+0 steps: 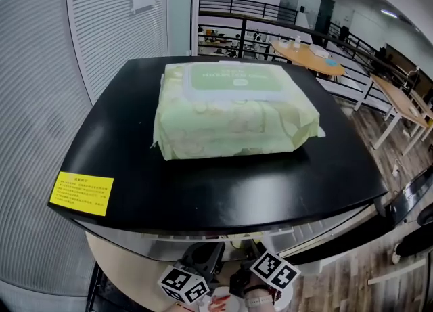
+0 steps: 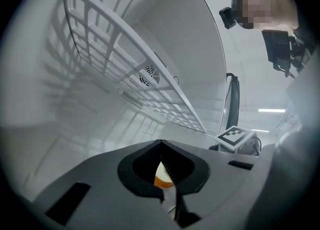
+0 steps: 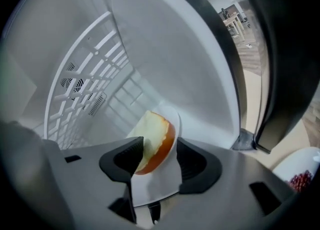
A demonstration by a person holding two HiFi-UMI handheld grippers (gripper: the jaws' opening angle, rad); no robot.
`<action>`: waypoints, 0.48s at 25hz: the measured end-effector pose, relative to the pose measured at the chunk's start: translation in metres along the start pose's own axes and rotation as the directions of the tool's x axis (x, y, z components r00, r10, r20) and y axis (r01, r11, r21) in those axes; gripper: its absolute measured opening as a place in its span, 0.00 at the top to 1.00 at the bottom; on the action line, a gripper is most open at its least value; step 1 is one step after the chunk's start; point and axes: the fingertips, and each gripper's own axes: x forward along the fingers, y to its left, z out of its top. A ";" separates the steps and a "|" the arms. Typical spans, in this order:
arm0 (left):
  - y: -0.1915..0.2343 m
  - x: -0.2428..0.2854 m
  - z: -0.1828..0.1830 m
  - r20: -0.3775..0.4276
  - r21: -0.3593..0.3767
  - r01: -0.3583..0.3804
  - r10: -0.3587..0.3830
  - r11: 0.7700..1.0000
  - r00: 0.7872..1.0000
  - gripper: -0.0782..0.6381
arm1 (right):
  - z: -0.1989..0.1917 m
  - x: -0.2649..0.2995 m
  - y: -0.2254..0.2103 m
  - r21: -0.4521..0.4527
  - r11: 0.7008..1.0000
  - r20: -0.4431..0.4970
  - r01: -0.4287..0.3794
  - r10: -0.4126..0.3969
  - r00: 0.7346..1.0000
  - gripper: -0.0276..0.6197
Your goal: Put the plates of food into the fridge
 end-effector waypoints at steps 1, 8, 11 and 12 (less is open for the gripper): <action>0.000 0.000 0.000 0.001 -0.002 0.002 -0.002 1.000 1.000 0.88 | 0.001 -0.001 -0.002 -0.014 1.000 0.011 0.015 -0.015 1.000 0.66; -0.002 -0.001 -0.004 0.002 -0.006 0.008 -0.008 1.000 1.000 0.88 | 0.011 -0.008 -0.006 -0.087 0.994 0.074 0.069 -0.063 0.995 0.66; -0.003 -0.003 -0.002 -0.002 -0.003 0.005 -0.005 1.000 1.000 0.88 | 0.016 -0.016 -0.005 -0.135 0.989 0.115 0.065 -0.050 0.992 0.66; -0.003 -0.004 -0.002 -0.004 0.000 0.004 -0.004 1.000 1.000 0.88 | 0.016 -0.019 -0.002 -0.168 0.984 0.123 0.059 -0.038 0.992 0.66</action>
